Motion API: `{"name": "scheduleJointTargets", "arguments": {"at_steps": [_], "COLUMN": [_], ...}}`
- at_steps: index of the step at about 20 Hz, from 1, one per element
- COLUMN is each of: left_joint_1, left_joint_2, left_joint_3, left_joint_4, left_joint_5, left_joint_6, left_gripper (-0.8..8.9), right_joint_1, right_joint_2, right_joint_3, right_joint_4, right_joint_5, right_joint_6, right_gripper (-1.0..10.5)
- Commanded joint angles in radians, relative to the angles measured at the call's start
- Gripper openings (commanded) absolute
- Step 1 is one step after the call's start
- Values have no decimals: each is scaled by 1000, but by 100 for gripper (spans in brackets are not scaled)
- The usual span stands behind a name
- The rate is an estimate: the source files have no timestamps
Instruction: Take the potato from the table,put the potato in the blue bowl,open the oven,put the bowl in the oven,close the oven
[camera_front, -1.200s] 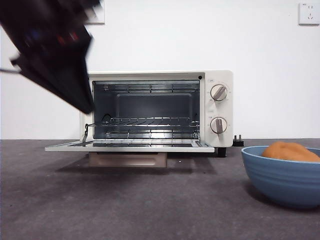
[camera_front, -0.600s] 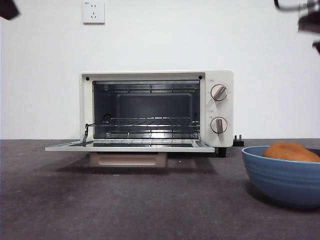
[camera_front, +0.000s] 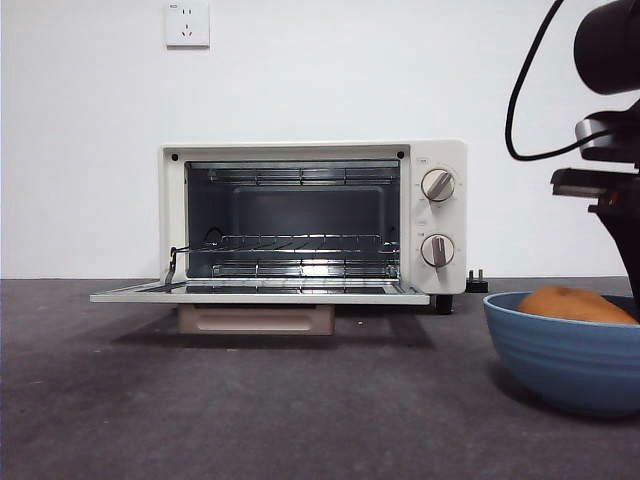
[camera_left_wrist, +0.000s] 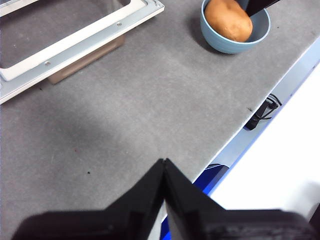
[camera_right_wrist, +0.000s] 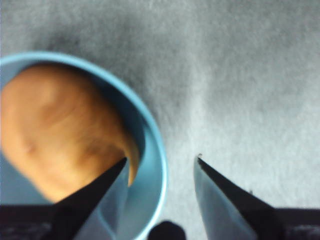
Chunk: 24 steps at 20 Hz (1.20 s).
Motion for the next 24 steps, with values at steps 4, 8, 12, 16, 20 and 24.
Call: {"name": "scheduleJointTargets", "arguments": {"at_steps": [4,8,12,16,20,24], "left_joint_1": [-2,-2,-2,-2,-2,-2], "left_joint_2": [-2,-2,-2,-2,-2,-2], "left_joint_3": [0,0,0,1,2,2], "left_joint_4": [-11,-8,6,19,33,50], "left_joint_5": [0,1,1,2,2,1], "left_joint_6": [-7,-7,-8,-11,-23,-42], "left_gripper": [-6,-6,-6,-6,-6,-6], "right_joint_1": [0,2,2,26,68,130], "right_joint_2": [6,3,-1,0,46,177], "right_joint_3": [-7,-2,79,248,427,609], "right_joint_4": [0,-34,-121,-160,-155,-153], "right_joint_5": [19,-17,-95,-136,-132,-131], "right_joint_6": [16,64,159,201,293,359], "right_gripper": [-16,-16,-16,-16,-16,-16]}}
